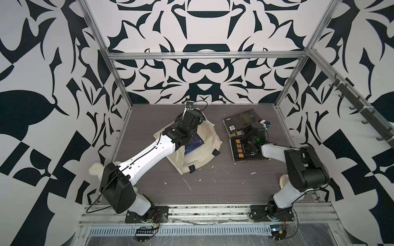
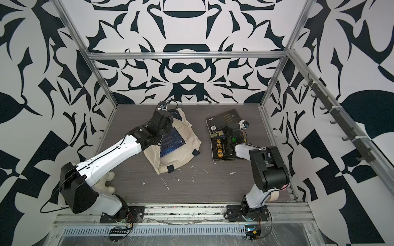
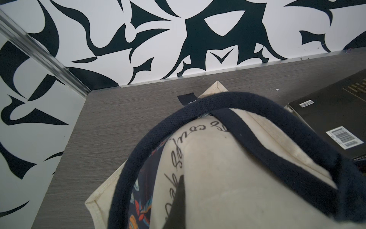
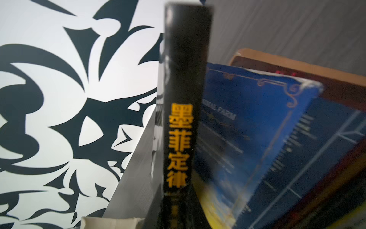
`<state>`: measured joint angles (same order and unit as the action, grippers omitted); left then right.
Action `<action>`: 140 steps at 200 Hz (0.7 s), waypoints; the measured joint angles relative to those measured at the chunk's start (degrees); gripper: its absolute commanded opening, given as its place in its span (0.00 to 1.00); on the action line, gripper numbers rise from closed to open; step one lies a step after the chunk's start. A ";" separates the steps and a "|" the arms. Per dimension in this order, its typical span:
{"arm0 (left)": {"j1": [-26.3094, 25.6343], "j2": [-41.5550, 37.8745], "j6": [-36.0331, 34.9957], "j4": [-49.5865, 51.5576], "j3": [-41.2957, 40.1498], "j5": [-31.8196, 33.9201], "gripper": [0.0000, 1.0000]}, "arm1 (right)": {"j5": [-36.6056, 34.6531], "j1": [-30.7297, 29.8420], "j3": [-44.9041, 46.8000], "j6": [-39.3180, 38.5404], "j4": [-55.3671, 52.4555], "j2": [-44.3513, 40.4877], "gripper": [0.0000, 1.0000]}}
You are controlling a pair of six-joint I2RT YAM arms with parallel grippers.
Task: Take out the books from the canvas bag
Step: Place the book on the book.
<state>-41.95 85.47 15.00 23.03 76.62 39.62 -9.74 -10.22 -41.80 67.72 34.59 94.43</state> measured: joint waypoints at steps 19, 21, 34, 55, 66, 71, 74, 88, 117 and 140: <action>0.00 0.00 -0.02 0.00 0.00 -0.09 0.00 | -1.53 0.00 1.07 1.44 -1.16 -0.57 0.00; 0.00 0.00 -0.02 0.00 0.00 -0.09 0.00 | -1.64 0.00 1.11 1.62 -1.22 -0.63 0.00; 0.00 0.00 -0.02 0.00 0.00 -0.17 0.00 | -1.99 0.07 1.16 2.51 -1.68 -0.79 0.00; -0.02 0.00 -0.07 0.00 0.00 -0.24 0.00 | -1.81 0.28 1.18 3.52 -2.29 -0.90 0.02; -0.07 0.00 -0.11 0.00 0.00 -0.24 0.00 | -1.55 0.39 1.18 4.09 -2.56 -0.90 0.08; -0.07 0.00 -0.15 0.00 0.00 -0.24 0.00 | -1.46 0.44 1.18 4.26 -2.67 -0.90 0.09; -0.07 0.00 -0.17 0.00 0.00 -0.24 0.00 | -1.40 0.46 1.18 4.37 -2.71 -0.90 0.10; -0.07 0.00 -0.24 0.00 0.00 -0.24 0.00 | -0.74 0.50 1.16 4.52 -3.04 -0.90 0.15; -0.24 0.00 -0.48 0.00 0.00 -0.22 0.00 | 1.49 0.92 1.07 4.74 -4.52 -0.90 0.26; -0.44 0.00 -0.90 0.00 0.00 -0.20 0.00 | 3.85 1.18 0.37 5.09 -6.64 -0.85 0.35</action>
<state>-42.39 85.47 14.11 23.03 76.62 39.42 -5.89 -9.04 -41.43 72.82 27.94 93.58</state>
